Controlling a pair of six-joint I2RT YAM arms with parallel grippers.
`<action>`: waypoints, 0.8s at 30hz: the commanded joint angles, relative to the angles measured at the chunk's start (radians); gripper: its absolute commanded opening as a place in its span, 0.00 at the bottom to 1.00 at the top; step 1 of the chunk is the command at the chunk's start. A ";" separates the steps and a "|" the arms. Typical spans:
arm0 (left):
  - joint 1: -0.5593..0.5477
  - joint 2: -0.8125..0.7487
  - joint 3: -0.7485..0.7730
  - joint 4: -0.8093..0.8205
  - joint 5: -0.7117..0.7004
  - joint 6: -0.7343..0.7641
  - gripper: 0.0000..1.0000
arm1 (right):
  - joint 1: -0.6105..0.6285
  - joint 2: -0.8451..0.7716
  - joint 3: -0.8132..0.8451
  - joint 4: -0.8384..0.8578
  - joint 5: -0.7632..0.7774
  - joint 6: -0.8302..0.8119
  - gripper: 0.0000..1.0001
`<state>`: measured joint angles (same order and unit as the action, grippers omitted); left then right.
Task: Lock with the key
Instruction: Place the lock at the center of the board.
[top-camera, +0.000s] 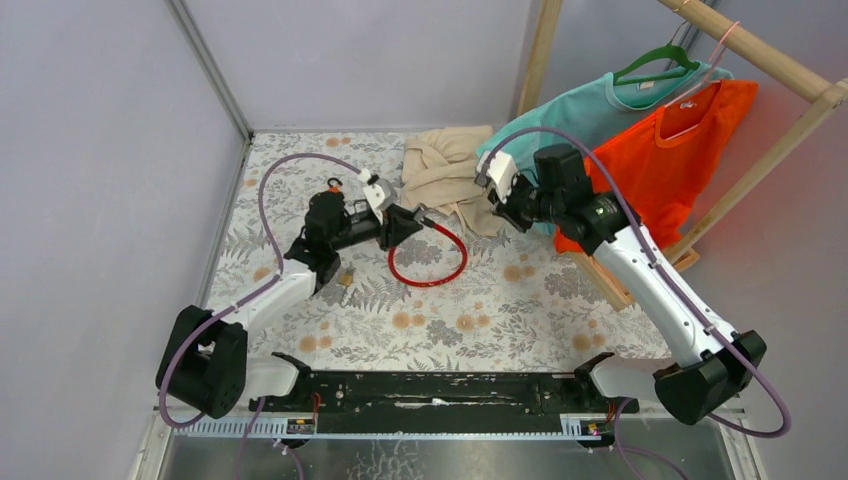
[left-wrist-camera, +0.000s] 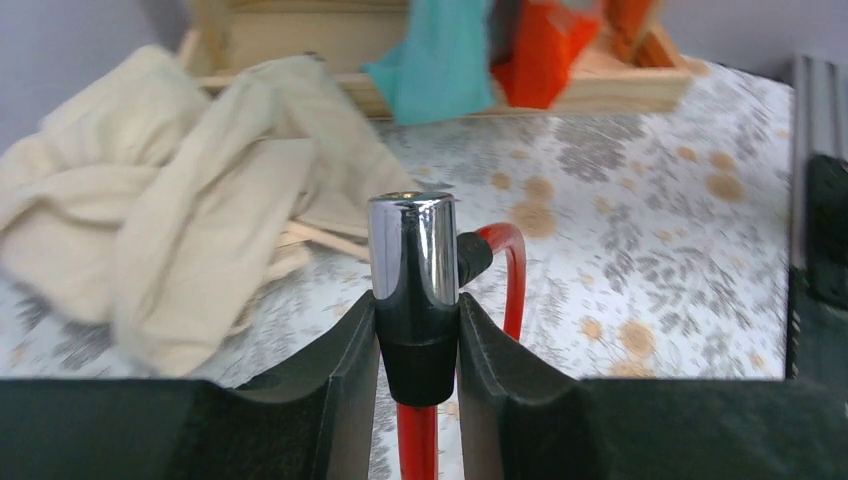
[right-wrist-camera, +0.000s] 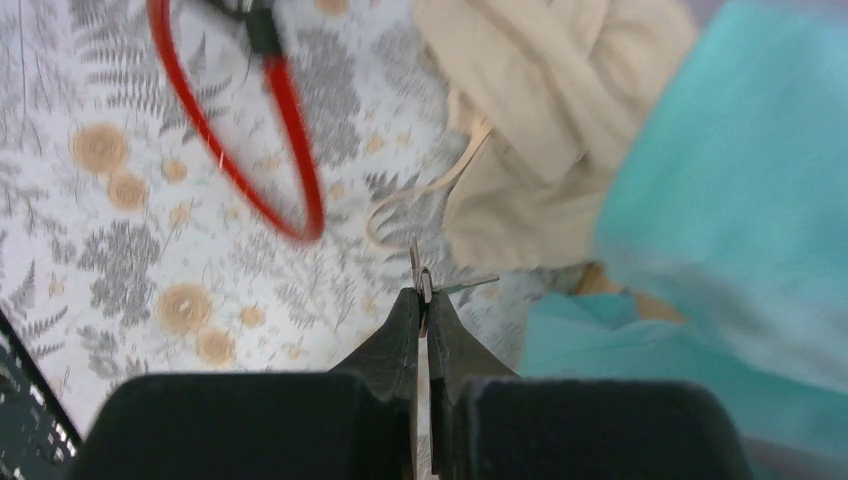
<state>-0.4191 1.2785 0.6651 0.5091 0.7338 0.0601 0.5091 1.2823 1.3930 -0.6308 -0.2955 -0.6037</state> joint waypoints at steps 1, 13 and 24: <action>0.082 -0.001 0.119 -0.071 -0.114 -0.138 0.00 | 0.001 -0.046 -0.185 0.025 0.016 0.011 0.00; 0.209 0.254 0.235 -0.036 -0.060 -0.577 0.00 | 0.008 0.054 -0.475 0.135 -0.357 0.044 0.00; 0.115 0.515 0.271 0.102 -0.117 -0.860 0.04 | 0.014 0.050 -0.550 0.208 -0.392 0.111 0.00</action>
<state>-0.2596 1.7664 0.8917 0.4862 0.6464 -0.6907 0.5152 1.3590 0.8532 -0.4667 -0.6498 -0.5201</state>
